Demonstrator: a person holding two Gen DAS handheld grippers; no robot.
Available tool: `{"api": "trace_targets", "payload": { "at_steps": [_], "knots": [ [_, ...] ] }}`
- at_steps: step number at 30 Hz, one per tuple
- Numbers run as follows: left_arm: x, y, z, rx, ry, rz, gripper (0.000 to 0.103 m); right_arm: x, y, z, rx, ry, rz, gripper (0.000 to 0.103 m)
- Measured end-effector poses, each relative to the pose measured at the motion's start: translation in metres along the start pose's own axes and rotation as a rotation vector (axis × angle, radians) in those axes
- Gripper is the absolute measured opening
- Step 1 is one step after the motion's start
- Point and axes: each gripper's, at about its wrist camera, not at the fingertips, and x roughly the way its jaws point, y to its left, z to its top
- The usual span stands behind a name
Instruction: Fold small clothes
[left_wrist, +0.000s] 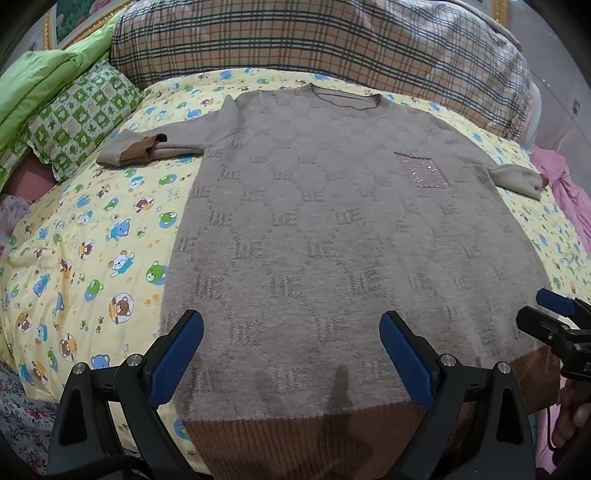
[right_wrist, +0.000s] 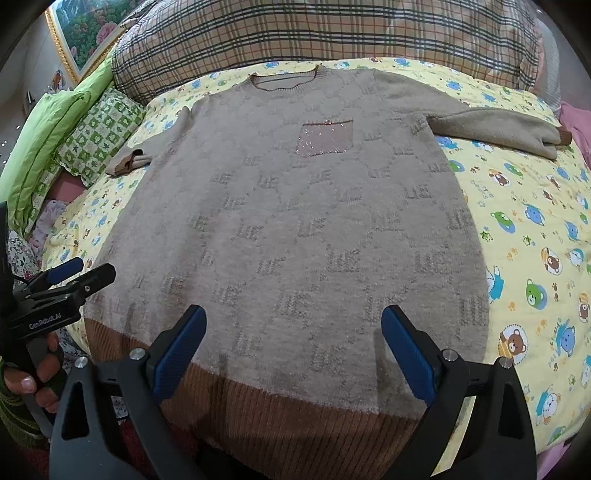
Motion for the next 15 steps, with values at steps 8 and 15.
{"api": "trace_targets", "payload": {
  "at_steps": [8,15],
  "knots": [
    [-0.0029,-0.0062,-0.0053,0.021,0.005,-0.013,0.097,0.0062,0.0056,-0.0017,-0.015,0.019,0.002,0.096],
    [-0.0027,-0.0046,-0.0045,0.016,0.032,-0.011,0.097,0.0073,0.0098,-0.0022,-0.024,0.02,0.015,0.096]
  ]
}}
